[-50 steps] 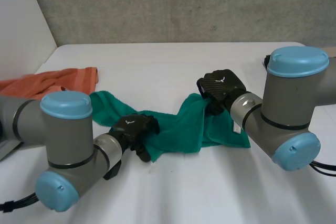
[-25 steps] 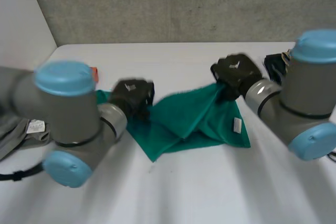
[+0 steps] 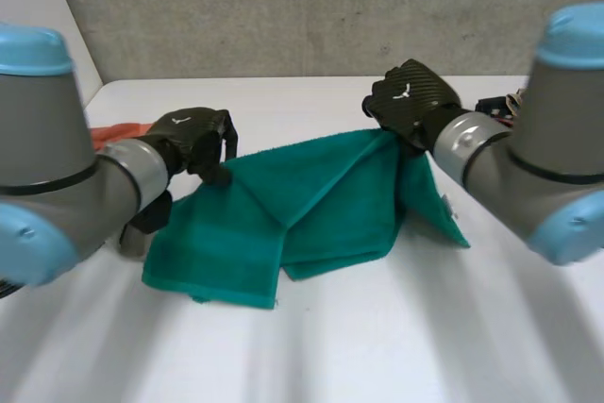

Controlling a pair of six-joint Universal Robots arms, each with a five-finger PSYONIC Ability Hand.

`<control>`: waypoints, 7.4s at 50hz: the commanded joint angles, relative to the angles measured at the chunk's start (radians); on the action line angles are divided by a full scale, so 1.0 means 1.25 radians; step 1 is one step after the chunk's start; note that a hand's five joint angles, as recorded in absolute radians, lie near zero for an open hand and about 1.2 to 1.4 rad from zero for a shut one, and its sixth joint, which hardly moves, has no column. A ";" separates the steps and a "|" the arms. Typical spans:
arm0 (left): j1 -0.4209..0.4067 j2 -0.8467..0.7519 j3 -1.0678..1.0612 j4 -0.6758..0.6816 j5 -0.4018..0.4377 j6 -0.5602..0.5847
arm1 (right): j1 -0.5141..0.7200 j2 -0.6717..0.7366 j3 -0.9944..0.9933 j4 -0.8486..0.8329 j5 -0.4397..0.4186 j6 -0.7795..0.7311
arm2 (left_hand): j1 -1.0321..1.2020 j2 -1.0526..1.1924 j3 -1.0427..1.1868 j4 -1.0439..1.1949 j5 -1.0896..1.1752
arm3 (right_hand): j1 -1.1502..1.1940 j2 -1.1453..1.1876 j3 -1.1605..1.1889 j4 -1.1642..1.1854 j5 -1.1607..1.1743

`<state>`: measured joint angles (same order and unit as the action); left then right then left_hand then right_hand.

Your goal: Fold the laundry.

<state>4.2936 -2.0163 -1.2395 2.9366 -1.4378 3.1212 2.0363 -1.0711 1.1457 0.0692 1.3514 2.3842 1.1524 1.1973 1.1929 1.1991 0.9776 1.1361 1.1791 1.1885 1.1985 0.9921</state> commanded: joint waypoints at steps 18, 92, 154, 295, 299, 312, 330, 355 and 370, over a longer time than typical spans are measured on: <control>0.033 0.187 0.118 0.179 0.073 -0.121 | -0.041 -0.119 -0.069 -0.371 -0.085 0.255 | 0.195 0.159 0.163 0.158 0.195 | 0.208 0.174 0.166 0.158 0.184; -0.029 -0.125 -0.255 0.247 -0.063 0.156 | 0.095 0.057 0.242 -0.178 0.107 0.189 | -0.012 -0.048 -0.045 -0.050 -0.012 | 0.208 0.174 0.166 0.158 0.184; 0.070 0.158 0.101 0.364 0.010 0.057 | 0.024 -0.066 -0.097 -0.409 0.038 0.230 | 0.195 0.159 0.163 0.158 0.195 | 0.208 0.174 0.166 0.158 0.184; -0.141 0.380 0.109 -0.132 -0.159 0.151 | 0.244 0.113 0.232 -0.232 0.287 1.057 | 0.195 0.159 0.163 0.158 0.195 | -0.769 -0.804 -0.811 -0.819 -0.794; -0.164 0.375 0.124 -0.132 -0.180 0.168 | 0.267 0.155 0.175 -0.183 0.318 1.108 | 0.195 0.159 0.163 0.158 0.195 | -0.769 -0.804 -0.811 -0.819 -0.794; -0.101 0.378 0.044 -0.110 -0.175 0.200 | 0.076 -0.001 0.209 -0.095 0.157 0.694 | 0.195 0.159 0.163 0.158 0.195 | -0.769 -0.804 -0.811 -0.819 -0.794; -0.161 0.404 0.087 -0.101 -0.179 0.164 | 0.128 0.021 0.356 -0.173 0.062 0.859 | 0.195 0.159 0.163 0.158 0.195 | -0.769 -0.804 -0.811 -0.819 -0.794; -0.167 0.457 0.090 -0.111 -0.243 0.143 | 0.128 0.165 0.086 -0.184 0.384 0.968 | 0.195 0.159 0.163 0.158 0.195 | 0.208 0.174 0.166 0.158 0.184; 0.073 0.520 -0.110 -0.115 -0.051 0.090 | -0.148 -0.131 0.063 0.019 -0.047 0.480 | 0.195 0.159 0.163 0.158 0.195 | 0.208 0.174 0.166 0.158 0.184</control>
<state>4.2970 -1.3646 -1.2739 2.7998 -1.6259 3.2659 1.8938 -1.1890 1.3101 -0.1174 1.3877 3.1474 1.1509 1.1987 1.1940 1.2033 0.9837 1.1299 1.1790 1.1854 1.1955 0.9953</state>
